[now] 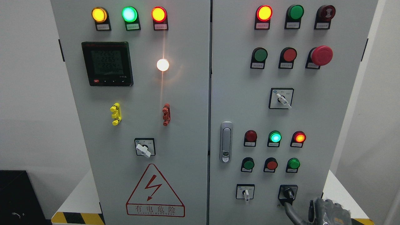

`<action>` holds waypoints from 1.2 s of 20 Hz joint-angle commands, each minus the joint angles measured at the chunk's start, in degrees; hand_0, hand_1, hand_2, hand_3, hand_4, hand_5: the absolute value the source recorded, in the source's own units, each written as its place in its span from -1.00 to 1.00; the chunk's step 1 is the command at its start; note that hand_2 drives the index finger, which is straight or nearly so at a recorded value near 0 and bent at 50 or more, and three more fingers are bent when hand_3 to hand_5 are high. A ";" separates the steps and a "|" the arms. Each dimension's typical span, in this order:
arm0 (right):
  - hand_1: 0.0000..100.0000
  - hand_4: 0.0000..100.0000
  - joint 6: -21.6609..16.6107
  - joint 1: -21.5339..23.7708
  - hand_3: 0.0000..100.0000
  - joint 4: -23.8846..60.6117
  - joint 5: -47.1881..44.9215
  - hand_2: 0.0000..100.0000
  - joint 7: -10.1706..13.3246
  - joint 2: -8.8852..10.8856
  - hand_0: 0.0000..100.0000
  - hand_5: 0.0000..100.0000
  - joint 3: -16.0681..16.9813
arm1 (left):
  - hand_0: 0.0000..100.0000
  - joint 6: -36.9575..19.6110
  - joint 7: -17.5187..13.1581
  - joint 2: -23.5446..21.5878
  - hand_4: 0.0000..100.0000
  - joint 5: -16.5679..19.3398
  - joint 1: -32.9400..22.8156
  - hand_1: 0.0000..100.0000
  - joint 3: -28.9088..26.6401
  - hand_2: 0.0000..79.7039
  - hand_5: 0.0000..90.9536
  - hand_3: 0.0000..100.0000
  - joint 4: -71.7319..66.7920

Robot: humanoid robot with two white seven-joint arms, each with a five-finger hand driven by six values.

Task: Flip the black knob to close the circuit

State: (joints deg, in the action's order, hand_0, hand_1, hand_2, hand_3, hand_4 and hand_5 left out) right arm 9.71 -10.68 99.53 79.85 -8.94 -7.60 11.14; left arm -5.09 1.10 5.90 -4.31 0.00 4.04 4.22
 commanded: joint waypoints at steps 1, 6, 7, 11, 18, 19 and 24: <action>-0.95 0.89 0.05 1.45 1.00 1.81 -3.03 0.77 0.94 0.04 -1.00 0.96 -5.51 | -0.76 0.00 0.05 0.07 -1.00 0.00 -0.35 0.11 0.00 -1.00 -1.00 -1.00 0.00; -0.93 0.88 0.05 2.24 1.00 2.51 -3.12 0.77 1.02 0.04 -1.00 0.96 -6.13 | -0.76 0.00 0.05 -0.01 -1.00 0.00 -0.35 0.11 0.00 -1.00 -1.00 -1.00 0.00; -0.93 0.88 0.05 2.50 1.00 2.86 -3.21 0.77 1.03 0.04 -1.00 0.96 -6.13 | -0.76 0.00 0.05 -0.02 -1.00 0.00 -0.35 0.11 0.00 -1.00 -1.00 -1.00 0.00; -0.92 0.88 0.05 3.90 1.00 4.18 -3.38 0.76 1.73 0.04 -1.00 0.96 -6.13 | -0.76 0.00 0.05 -0.02 -1.00 0.00 -0.35 0.11 0.00 -1.00 -1.00 -1.00 0.00; -0.90 0.86 0.31 6.28 1.00 7.17 -12.95 0.68 4.19 0.04 -1.00 0.93 -6.56 | -0.76 0.00 0.05 -0.02 -1.00 0.00 -0.35 0.11 0.00 -1.00 -1.00 -1.00 0.00; -0.88 0.87 0.49 6.63 1.00 7.95 -14.71 0.68 4.54 0.04 -1.00 0.93 -6.74 | -0.76 0.00 0.05 -0.02 -1.00 0.00 -0.35 0.11 0.00 -1.00 -1.00 -1.00 0.00; -0.83 0.82 2.76 9.09 1.00 12.70 -27.35 0.55 6.38 0.13 -1.00 0.84 -8.67 | -0.76 0.00 0.05 -0.02 -1.00 0.00 -0.35 0.11 0.00 -1.00 -1.00 -1.00 0.00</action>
State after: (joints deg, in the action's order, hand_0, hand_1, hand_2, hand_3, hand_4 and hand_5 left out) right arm 11.05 -3.71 106.09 63.60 -3.76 -7.57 5.09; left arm -5.10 1.09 5.90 -4.31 0.00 4.04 4.22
